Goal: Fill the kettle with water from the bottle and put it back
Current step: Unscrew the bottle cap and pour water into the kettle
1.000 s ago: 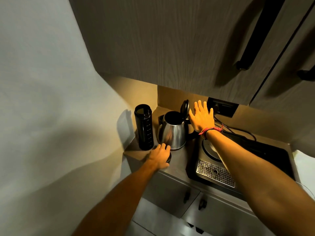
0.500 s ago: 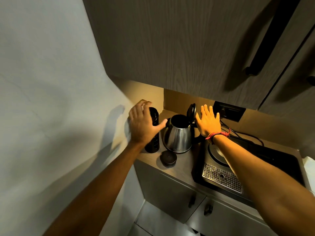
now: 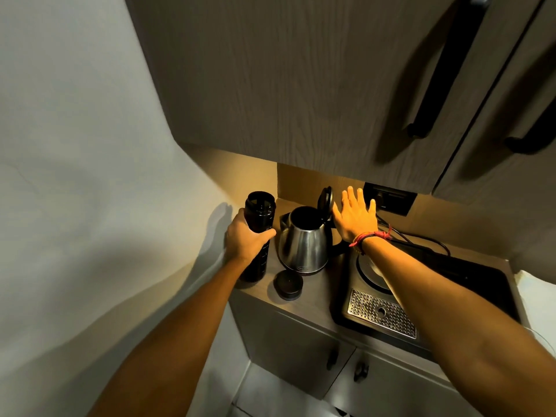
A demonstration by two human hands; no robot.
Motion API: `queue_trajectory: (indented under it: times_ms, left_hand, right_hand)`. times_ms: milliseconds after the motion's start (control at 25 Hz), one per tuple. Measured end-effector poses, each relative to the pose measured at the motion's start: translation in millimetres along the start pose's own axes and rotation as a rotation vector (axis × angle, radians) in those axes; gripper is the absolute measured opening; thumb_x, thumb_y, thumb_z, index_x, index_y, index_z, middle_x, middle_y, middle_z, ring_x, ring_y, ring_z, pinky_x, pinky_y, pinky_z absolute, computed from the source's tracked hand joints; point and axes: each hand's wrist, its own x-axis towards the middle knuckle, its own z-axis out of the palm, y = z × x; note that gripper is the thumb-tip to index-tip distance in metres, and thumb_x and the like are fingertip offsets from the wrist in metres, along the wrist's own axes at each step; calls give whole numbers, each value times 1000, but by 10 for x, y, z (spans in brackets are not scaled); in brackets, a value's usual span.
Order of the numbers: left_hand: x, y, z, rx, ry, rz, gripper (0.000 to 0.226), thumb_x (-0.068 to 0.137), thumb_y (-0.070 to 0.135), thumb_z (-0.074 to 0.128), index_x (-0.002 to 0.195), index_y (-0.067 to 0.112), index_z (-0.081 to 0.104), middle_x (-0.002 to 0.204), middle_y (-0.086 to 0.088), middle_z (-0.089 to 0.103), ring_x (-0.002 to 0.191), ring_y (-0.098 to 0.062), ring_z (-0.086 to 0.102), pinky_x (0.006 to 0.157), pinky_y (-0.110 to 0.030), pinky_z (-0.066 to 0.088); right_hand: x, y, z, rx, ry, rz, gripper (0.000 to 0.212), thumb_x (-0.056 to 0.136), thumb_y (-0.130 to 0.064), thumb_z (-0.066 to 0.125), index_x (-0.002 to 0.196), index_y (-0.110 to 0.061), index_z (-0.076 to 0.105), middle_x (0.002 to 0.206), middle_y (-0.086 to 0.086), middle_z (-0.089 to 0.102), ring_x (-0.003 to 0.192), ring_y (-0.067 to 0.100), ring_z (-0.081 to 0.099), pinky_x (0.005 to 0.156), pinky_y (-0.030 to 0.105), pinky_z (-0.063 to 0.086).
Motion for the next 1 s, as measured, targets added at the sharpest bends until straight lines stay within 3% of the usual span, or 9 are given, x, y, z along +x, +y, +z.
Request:
queue_trajectory:
  times_ms: [120, 240, 440, 680, 1000]
  left_hand:
    - [-32, 244, -110, 236, -76, 141, 69, 60, 53, 81, 115, 22, 53, 104, -2, 65, 89, -22, 65, 77, -42, 60]
    - [10, 407, -152, 545, -133, 271, 78, 65, 58, 77, 123, 14, 50, 112, -9, 62, 96, -30, 65, 78, -43, 59]
    - [42, 545, -183, 849, -118, 357, 77, 67, 64, 72, 120, 13, 49, 109, -10, 62, 92, -30, 68, 68, -38, 53]
    - [71, 699, -193, 1004, -154, 466, 70, 67, 58, 73, 116, 14, 51, 100, -7, 62, 83, -25, 67, 61, -31, 45]
    - [119, 808, -180, 1117, -172, 532, 66, 69, 59, 71, 114, 13, 53, 96, -7, 63, 79, -24, 66, 63, -30, 49]
  right_hand:
    - [-22, 1, -10, -9, 3, 1, 73, 95, -55, 7, 155, -14, 9, 165, 6, 1, 153, 26, -4, 122, 53, -1]
    - [-38, 1, -20, -13, 6, -6, 73, 96, -55, 8, 155, -13, 8, 165, 6, 0, 153, 26, -4, 122, 54, 0]
    - [-48, 3, -22, -7, 23, -21, 72, 96, -54, 10, 155, -12, 8, 165, 7, 0, 153, 26, -4, 122, 54, 1]
    - [-14, 43, -3, 16, 48, -31, 75, 94, -57, 8, 155, -13, 10, 165, 7, 3, 153, 27, -2, 122, 55, 3]
    - [-15, 44, 10, 16, 49, -20, 75, 95, -57, 9, 155, -12, 10, 165, 8, 3, 153, 26, -2, 122, 54, 2]
